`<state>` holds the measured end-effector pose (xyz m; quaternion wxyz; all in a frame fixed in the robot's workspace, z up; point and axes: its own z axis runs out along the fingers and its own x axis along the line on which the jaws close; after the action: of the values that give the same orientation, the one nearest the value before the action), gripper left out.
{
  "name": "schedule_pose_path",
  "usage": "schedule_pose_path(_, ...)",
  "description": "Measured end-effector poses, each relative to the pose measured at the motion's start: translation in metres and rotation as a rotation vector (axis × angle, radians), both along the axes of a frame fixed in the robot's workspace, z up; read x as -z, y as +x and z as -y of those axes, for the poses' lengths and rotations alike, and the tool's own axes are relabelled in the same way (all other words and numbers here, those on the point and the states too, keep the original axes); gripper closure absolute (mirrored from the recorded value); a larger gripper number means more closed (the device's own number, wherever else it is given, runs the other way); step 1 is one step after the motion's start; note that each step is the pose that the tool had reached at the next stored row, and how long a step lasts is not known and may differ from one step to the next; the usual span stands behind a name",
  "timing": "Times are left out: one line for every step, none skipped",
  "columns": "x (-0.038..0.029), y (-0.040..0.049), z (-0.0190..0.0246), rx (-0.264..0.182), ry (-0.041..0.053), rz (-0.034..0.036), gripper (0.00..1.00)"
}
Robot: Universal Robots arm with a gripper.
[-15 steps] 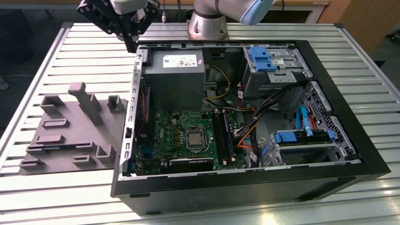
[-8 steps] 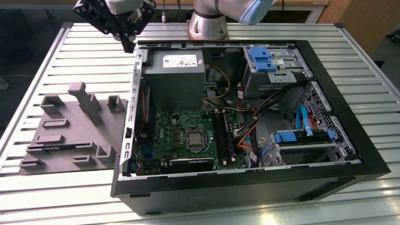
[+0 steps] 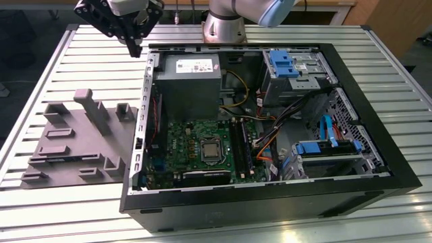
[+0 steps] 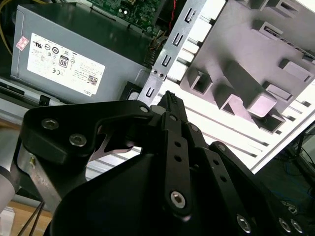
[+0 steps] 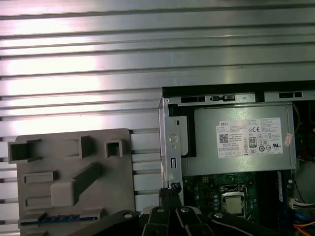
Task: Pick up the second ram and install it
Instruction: 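Reach for the second ram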
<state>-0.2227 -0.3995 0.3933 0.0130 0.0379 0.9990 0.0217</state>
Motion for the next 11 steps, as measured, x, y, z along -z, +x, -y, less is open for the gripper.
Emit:
schedule_pose_path(0.0,-0.0009,0.0,0.0,0.0,0.0001,0.89)
schedule_pose_path(0.0,-0.0018,0.0,0.0,0.0,0.0001,0.89)
schedule_pose_path(0.0,-0.0026,0.0001,0.0,0.0,0.0001,0.89)
schedule_pose_path(0.0,-0.0034,0.0,0.0,0.0,0.0001,0.89)
schedule_pose_path(0.0,-0.0042,0.0001,0.0,0.0,0.0,0.89)
schedule_pose_path(0.0,-0.0051,0.0001,0.0,0.0,0.0,0.89)
schedule_pose_path(0.0,-0.0058,0.0001,0.0,0.0,0.0,0.89)
schedule_pose_path(0.0,-0.0066,0.0001,0.0,-0.0001,0.0,0.89)
schedule_pose_path(0.0,-0.0074,0.0001,0.0,0.0,0.0001,0.89)
schedule_pose_path(0.0,-0.0081,0.0002,0.0,-0.0001,0.0001,0.89)
schedule_pose_path(0.0,-0.0089,0.0002,0.0,0.0,0.0,0.89)
